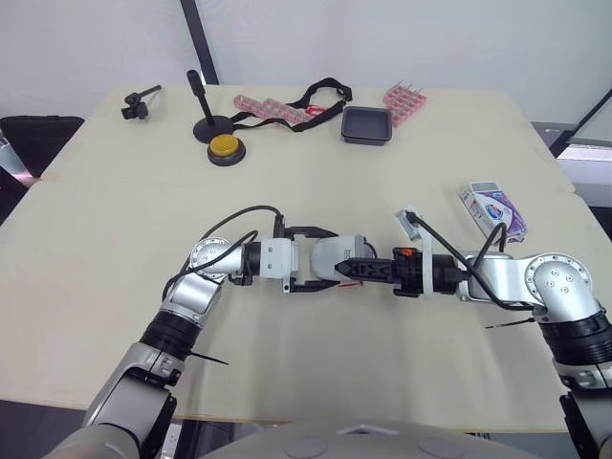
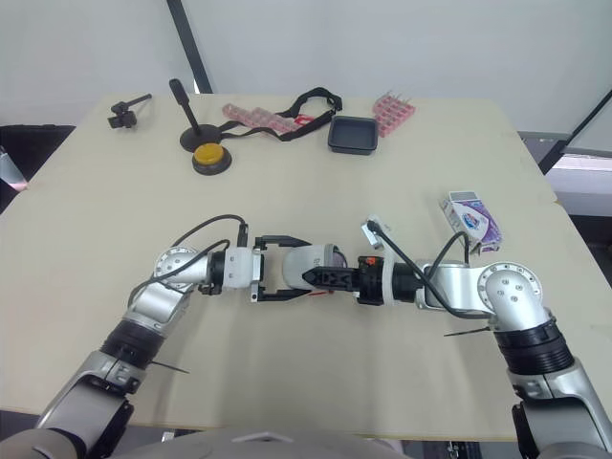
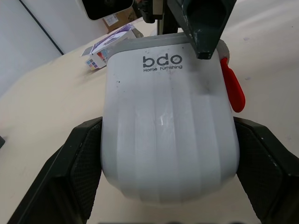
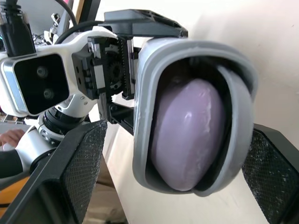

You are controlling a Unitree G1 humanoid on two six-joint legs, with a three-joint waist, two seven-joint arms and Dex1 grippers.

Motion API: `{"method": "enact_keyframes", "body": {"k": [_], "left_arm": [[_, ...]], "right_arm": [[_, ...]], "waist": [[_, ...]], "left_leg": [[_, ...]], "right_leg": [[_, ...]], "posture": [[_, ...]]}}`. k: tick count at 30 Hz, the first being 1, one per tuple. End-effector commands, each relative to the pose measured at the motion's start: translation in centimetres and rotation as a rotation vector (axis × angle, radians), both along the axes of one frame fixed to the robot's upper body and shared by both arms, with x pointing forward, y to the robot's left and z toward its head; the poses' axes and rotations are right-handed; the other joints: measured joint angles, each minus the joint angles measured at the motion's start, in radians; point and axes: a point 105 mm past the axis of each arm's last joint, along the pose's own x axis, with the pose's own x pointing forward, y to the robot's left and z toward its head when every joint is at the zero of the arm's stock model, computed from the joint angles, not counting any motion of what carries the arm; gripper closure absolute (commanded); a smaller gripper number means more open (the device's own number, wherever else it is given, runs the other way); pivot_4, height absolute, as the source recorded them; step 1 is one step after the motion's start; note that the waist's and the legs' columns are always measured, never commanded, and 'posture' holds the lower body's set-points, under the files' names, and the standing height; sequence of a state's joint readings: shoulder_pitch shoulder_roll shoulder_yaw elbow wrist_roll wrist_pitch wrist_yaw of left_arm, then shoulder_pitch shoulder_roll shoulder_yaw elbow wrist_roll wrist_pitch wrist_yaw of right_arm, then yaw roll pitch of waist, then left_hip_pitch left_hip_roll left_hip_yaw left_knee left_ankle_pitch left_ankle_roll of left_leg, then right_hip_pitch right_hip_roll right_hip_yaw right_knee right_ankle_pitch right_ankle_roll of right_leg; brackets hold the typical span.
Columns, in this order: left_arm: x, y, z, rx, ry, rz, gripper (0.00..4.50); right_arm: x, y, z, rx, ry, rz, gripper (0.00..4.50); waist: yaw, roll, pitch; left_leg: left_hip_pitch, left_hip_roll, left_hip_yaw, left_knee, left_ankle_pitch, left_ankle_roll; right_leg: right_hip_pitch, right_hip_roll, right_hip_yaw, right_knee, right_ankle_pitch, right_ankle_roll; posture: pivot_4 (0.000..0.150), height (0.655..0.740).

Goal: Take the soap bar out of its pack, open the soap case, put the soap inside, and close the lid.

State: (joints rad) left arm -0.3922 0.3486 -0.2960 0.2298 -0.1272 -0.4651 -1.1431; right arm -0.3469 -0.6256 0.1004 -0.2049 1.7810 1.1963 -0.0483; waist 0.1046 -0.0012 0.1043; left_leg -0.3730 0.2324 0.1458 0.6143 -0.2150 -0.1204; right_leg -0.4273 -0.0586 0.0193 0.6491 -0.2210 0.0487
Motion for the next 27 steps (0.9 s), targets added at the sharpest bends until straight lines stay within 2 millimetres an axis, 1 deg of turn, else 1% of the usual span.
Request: {"method": "enact_keyframes", "body": {"k": [1,3,5,7,8,21,27], "left_arm": [[-0.27,-0.06,0.94,-0.027,-0.033,-0.017,1.02],[-0.28,-0.07,0.90,-0.026,-0.032,-0.019,1.02],[-0.31,-0.08,0.88,-0.025,-0.031,-0.021,1.02],[-0.34,-0.11,0.87,-0.024,-0.030,-0.023,1.02],[-0.37,-0.12,0.86,-0.023,-0.030,-0.024,1.02],[-0.64,-0.27,0.76,-0.017,-0.048,-0.039,1.02],[-0.67,-0.23,0.75,-0.021,-0.019,-0.042,1.02]], "right_arm": [[-0.14,0.20,0.78,0.002,-0.046,0.024,0.29],[-0.06,0.24,0.71,-0.001,-0.049,0.023,0.83],[0.07,0.29,0.66,0.000,-0.051,0.020,1.54],[0.16,0.31,0.63,-0.001,-0.053,0.019,2.15],[0.18,0.29,0.57,-0.004,-0.053,0.020,2.38],[-0.12,0.37,0.17,-0.009,-0.052,0.037,2.39],[-0.30,0.42,0.19,-0.007,-0.055,0.051,2.39]], "waist": [[0.000,0.000,0.000],[0.000,0.000,0.000],[0.000,0.000,0.000],[0.000,0.000,0.000],[0.000,0.000,0.000],[0.000,0.000,0.000],[0.000,0.000,0.000]], "left_leg": [[0.000,0.000,0.000,0.000,0.000,0.000],[0.000,0.000,0.000,0.000,0.000,0.000],[0.000,0.000,0.000,0.000,0.000,0.000],[0.000,0.000,0.000,0.000,0.000,0.000],[0.000,0.000,0.000,0.000,0.000,0.000],[0.000,0.000,0.000,0.000,0.000,0.000],[0.000,0.000,0.000,0.000,0.000,0.000]], "right_leg": [[0.000,0.000,0.000,0.000,0.000,0.000],[0.000,0.000,0.000,0.000,0.000,0.000],[0.000,0.000,0.000,0.000,0.000,0.000],[0.000,0.000,0.000,0.000,0.000,0.000],[0.000,0.000,0.000,0.000,0.000,0.000],[0.000,0.000,0.000,0.000,0.000,0.000],[0.000,0.000,0.000,0.000,0.000,0.000]], "posture": [[0.150,0.7291],[0.150,0.7291],[0.150,0.7291],[0.150,0.7291],[0.150,0.7291],[0.150,0.7291],[0.150,0.7291]]}}
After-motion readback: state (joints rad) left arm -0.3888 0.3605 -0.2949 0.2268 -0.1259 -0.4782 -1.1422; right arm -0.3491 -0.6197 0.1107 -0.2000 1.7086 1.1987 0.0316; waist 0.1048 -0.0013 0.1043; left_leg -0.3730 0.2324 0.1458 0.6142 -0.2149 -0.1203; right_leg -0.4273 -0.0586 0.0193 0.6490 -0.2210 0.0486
